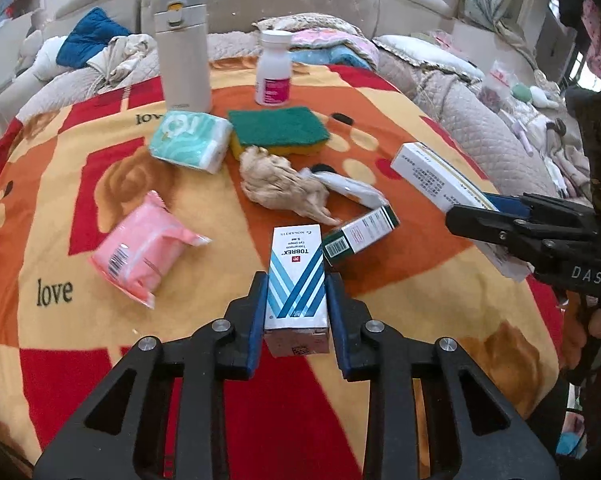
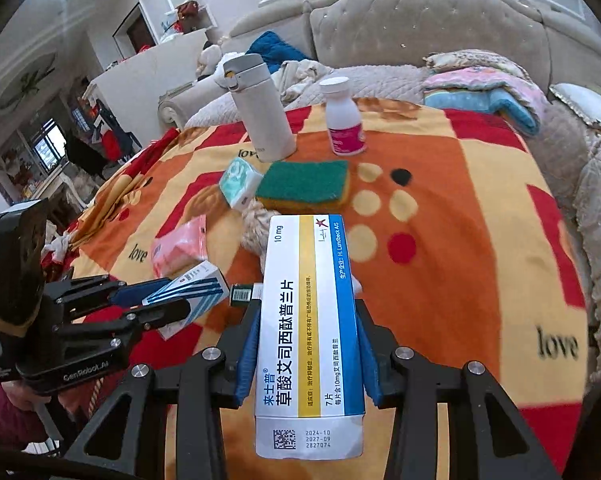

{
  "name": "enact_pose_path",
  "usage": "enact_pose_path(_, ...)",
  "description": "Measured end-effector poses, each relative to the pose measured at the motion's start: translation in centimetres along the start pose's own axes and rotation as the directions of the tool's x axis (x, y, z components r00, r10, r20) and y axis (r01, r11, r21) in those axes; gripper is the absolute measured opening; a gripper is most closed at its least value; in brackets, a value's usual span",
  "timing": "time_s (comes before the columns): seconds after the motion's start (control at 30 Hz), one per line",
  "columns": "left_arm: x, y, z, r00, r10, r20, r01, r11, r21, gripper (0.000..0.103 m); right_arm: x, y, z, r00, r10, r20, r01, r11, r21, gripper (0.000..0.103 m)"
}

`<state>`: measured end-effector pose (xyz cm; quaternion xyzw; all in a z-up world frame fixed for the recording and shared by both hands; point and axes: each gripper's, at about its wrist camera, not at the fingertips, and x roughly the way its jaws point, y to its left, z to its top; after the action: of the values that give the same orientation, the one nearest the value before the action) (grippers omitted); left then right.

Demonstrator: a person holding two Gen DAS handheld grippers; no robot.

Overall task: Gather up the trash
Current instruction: 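Grasp white-blue Tobrex box with left gripper while right gripper grasps white-yellow medicine box, then carry both boxes over the black bin and open both grippers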

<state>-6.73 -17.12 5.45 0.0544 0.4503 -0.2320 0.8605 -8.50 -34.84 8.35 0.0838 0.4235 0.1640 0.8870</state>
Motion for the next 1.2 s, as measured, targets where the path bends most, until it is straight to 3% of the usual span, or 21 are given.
enact_pose_path(0.37, 2.2, -1.2, -2.2, 0.993, -0.008, -0.114, -0.001, 0.997, -0.072, 0.027, -2.4, -1.8, -3.7, 1.0, -0.018, -0.01, 0.019, 0.999, 0.046, 0.042)
enact_pose_path(0.57, 2.2, -2.2, -2.7, 0.996, -0.006, -0.085, 0.0, 0.997, -0.073, 0.026, -3.4, -2.3, -4.7, 1.0, -0.027, -0.001, 0.027, 0.998, 0.058, 0.042)
enact_pose_path(0.77, 0.5, -5.2, -2.1, 0.999, -0.016, -0.036, 0.016, 1.0, -0.008, 0.026, -5.3, -3.9, -5.4, 0.999, -0.043, 0.029, 0.04, 0.995, 0.093, 0.042)
enact_pose_path(1.2, 0.9, -15.2, 0.6, 0.992, -0.125, -0.023, 0.127, 0.985, 0.116, 0.026, -11.4, -10.3, -8.4, 0.983, -0.168, 0.077, 0.148, 0.964, 0.223, 0.042)
